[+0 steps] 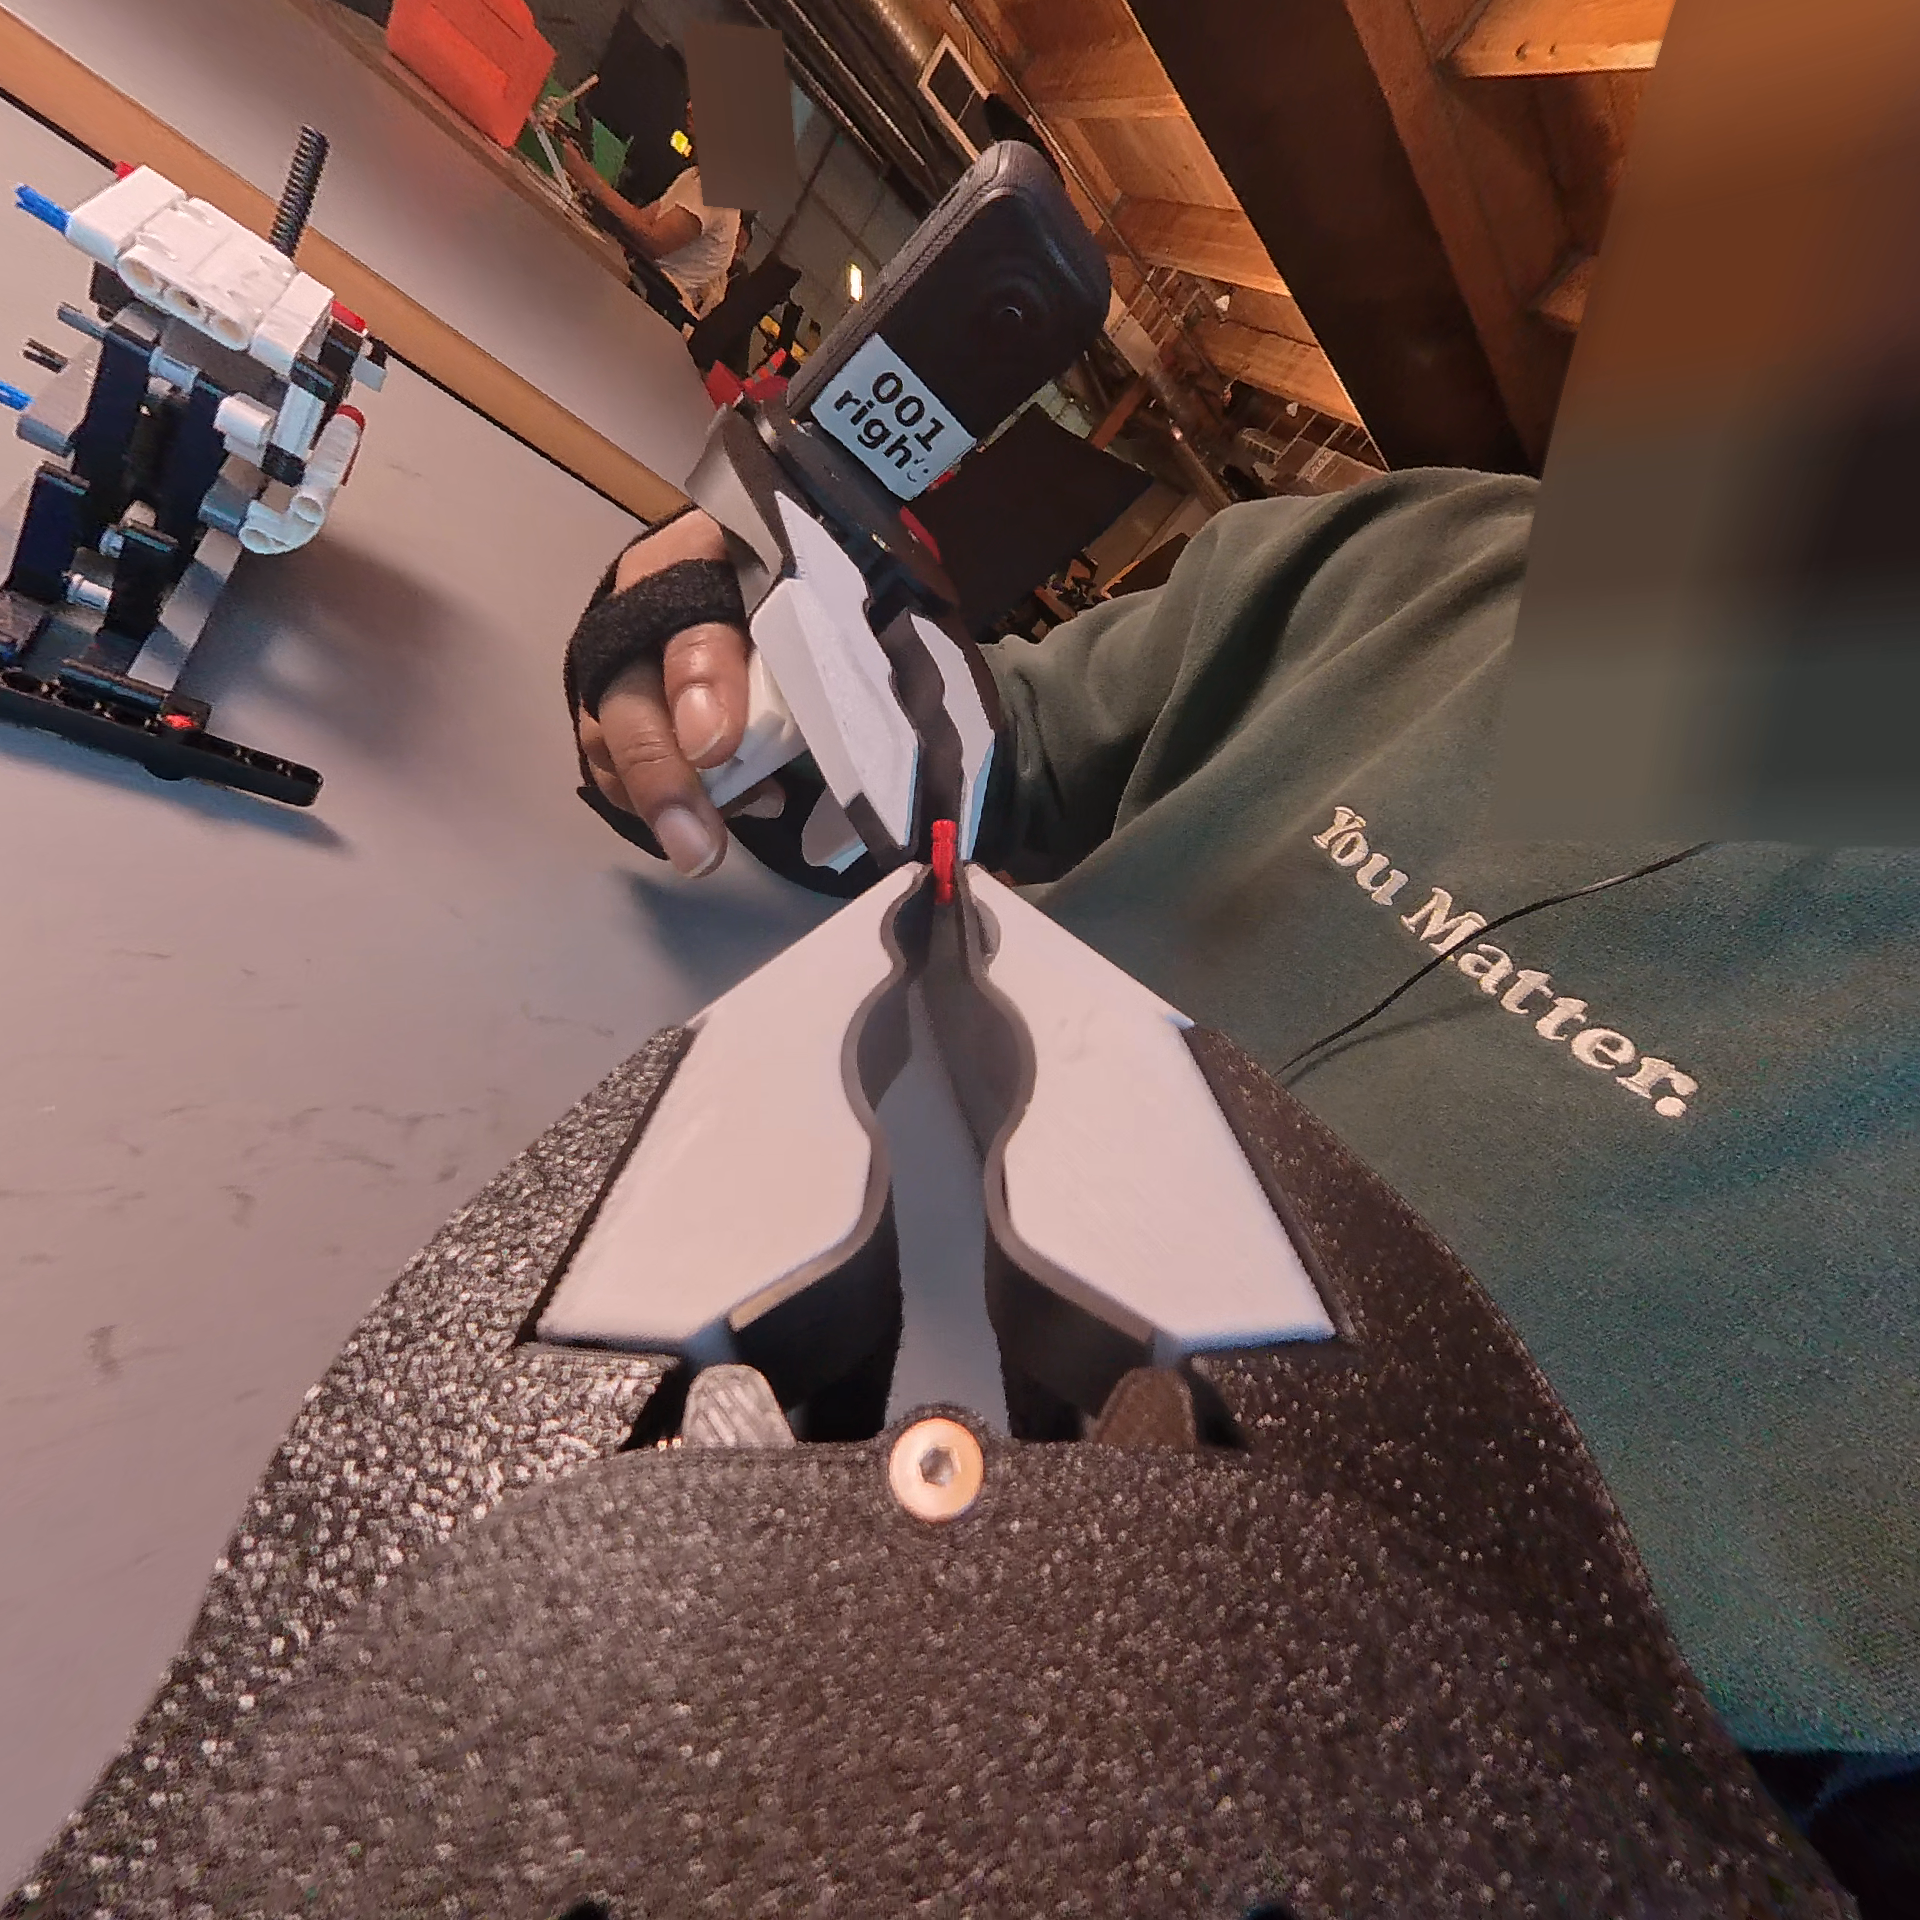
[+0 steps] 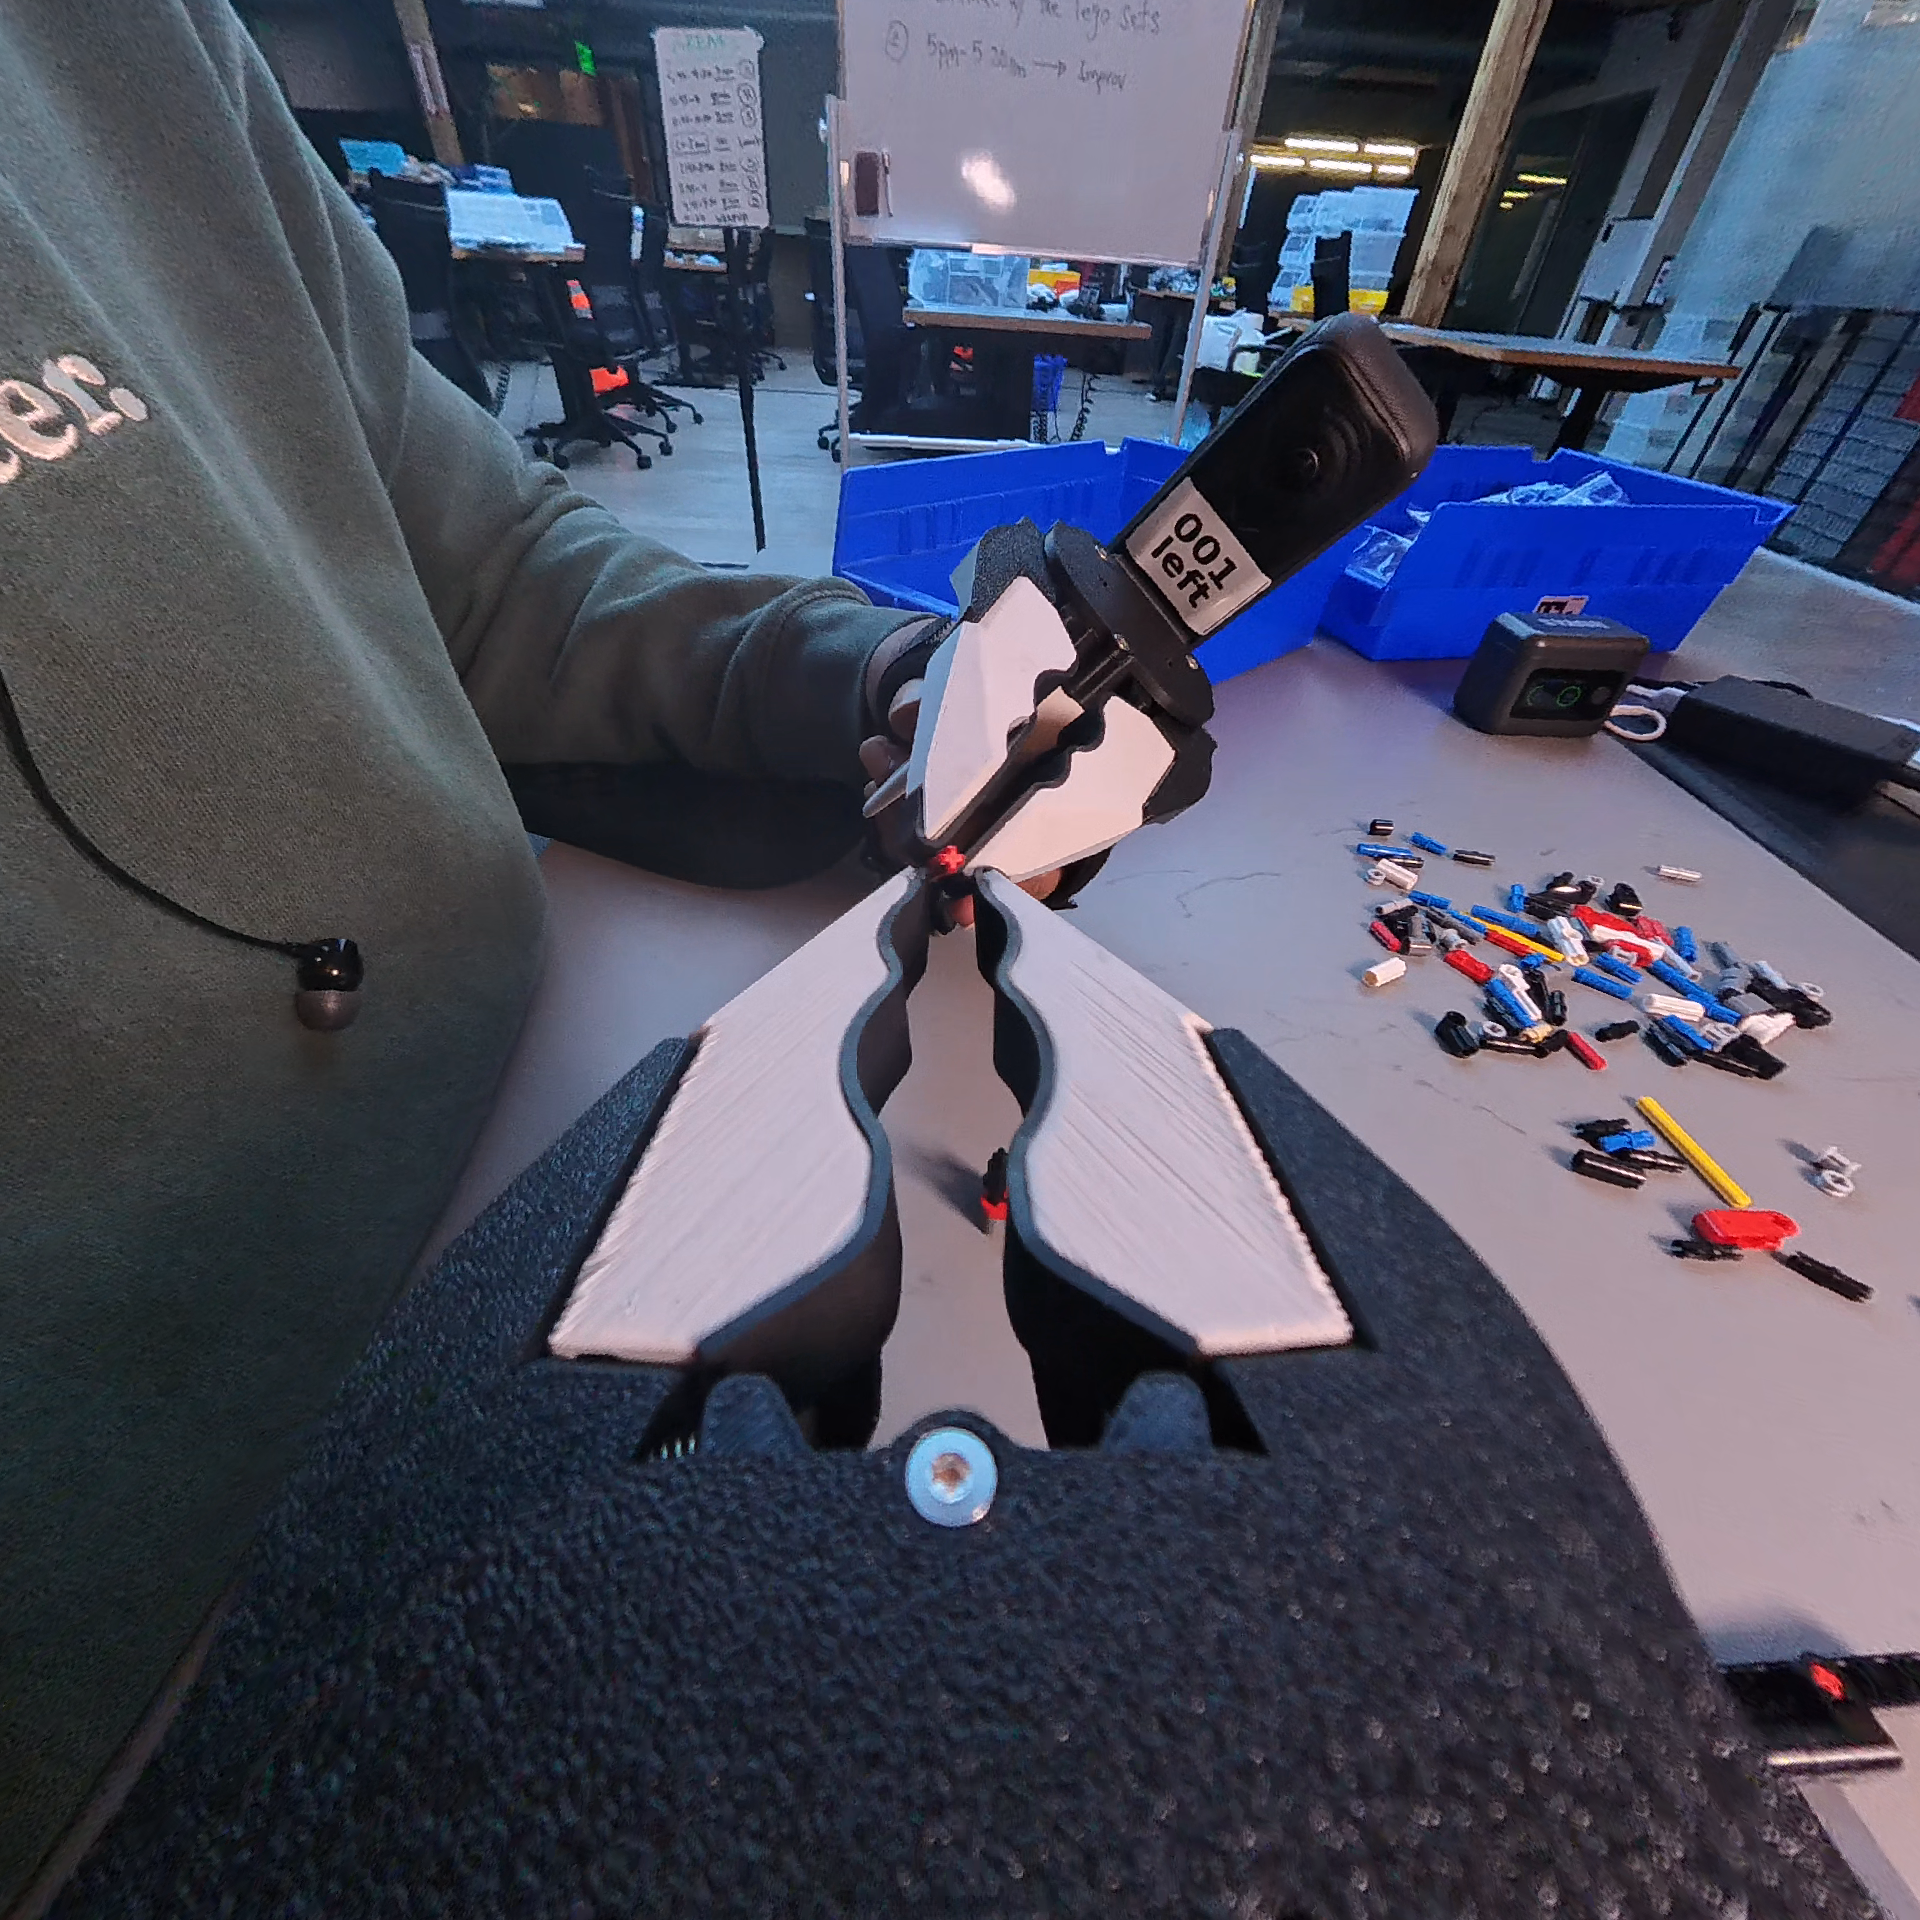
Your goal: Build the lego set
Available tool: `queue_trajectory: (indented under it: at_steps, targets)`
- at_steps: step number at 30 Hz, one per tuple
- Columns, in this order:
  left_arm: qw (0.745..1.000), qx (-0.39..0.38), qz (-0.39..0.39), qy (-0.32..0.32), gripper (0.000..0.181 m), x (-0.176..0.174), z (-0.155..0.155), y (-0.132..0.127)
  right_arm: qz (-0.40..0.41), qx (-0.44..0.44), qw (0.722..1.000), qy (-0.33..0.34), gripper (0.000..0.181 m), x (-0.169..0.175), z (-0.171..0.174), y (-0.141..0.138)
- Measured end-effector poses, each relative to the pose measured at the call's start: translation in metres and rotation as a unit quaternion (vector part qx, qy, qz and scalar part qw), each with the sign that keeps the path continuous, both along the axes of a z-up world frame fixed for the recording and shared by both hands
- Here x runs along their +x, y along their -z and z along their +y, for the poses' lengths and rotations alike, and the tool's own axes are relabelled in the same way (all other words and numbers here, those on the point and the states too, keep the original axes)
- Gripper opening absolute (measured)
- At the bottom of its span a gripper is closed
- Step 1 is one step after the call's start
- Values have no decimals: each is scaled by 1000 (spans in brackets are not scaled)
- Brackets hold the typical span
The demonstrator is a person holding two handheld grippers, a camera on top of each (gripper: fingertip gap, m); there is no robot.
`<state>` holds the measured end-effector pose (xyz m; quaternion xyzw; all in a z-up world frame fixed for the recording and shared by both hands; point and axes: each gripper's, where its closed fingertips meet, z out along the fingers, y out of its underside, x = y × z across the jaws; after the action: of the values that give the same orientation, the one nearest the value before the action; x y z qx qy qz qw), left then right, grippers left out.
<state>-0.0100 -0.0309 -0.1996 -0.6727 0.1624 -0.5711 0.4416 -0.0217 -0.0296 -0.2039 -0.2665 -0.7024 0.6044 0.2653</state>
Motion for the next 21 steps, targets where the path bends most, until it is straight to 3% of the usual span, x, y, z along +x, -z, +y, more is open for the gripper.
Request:
queue_trajectory:
  at_steps: [21]
  targets:
    - [1000,-11,2,14,4,3,-2,4,-2,-6,1000,-20,5,6,-4,-1]
